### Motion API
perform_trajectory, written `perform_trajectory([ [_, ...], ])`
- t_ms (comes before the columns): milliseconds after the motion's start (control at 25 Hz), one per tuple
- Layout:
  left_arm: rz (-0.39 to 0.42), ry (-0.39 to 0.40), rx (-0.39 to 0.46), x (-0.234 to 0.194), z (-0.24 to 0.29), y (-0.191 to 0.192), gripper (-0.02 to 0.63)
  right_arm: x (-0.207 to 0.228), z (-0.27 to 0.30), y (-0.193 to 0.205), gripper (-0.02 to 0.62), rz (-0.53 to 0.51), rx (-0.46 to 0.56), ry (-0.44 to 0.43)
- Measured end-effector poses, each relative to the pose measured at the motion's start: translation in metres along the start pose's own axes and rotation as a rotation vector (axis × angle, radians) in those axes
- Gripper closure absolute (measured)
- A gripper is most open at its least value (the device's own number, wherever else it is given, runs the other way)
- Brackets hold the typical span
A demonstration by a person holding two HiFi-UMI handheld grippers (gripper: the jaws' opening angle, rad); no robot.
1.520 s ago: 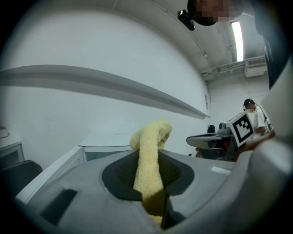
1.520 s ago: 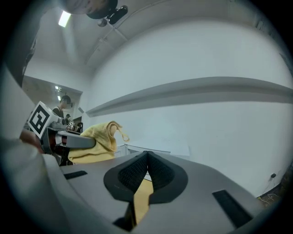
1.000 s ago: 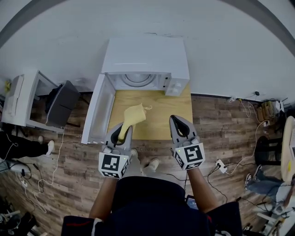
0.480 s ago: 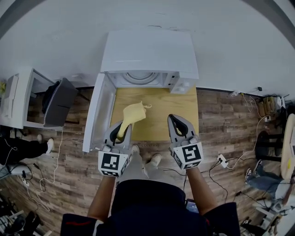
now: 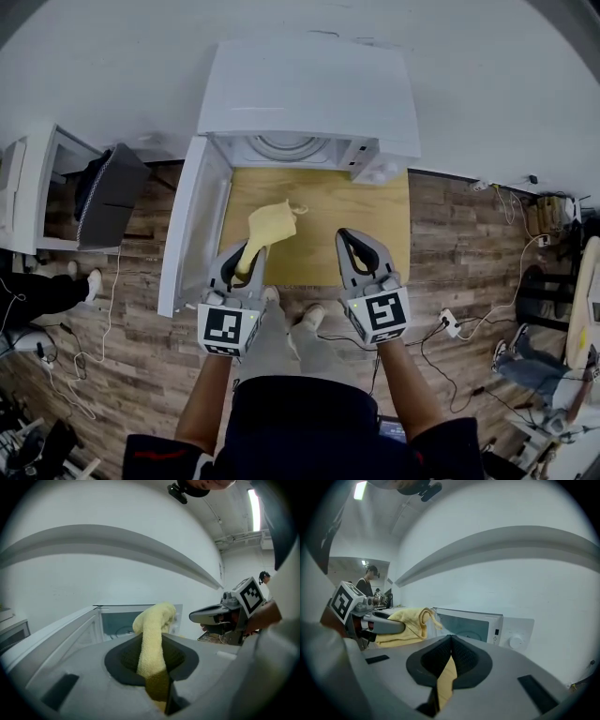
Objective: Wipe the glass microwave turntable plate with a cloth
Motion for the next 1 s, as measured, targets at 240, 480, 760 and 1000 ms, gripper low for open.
perform_trajectory([
  [240, 0.000, -0.006, -0.010, -0.008, 0.014, 0.022, 0.537, 0.000, 0.015, 0.023, 0.586, -0.017, -0.020, -0.019],
  [480, 0.008, 0.008, -0.019, -0.016, 0.034, 0.037, 0.537, 0.001, 0.033, 0.045, 0.586, -0.040, -0.061, -0.045],
  [760, -0.010, 0.003, -0.039, -0.035, 0.055, 0.062, 0.537, 0.000, 0.059, 0.065, 0.586, -0.112, -0.088, -0.100],
  [1000, -0.014, 0.012, -0.045, -0.045, 0.076, 0.078, 0.537, -0.004, 0.081, 0.089, 0.586, -0.189, -0.127, -0.160],
])
Point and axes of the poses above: the fingertips, and each gripper's own axes: z forward along the fingers, x to its right, y out of its underside, the point moved 3 cm from there along -z, backward along the fingers, and after that the axes turned 11 degrees about y, right-handed, at the moved point
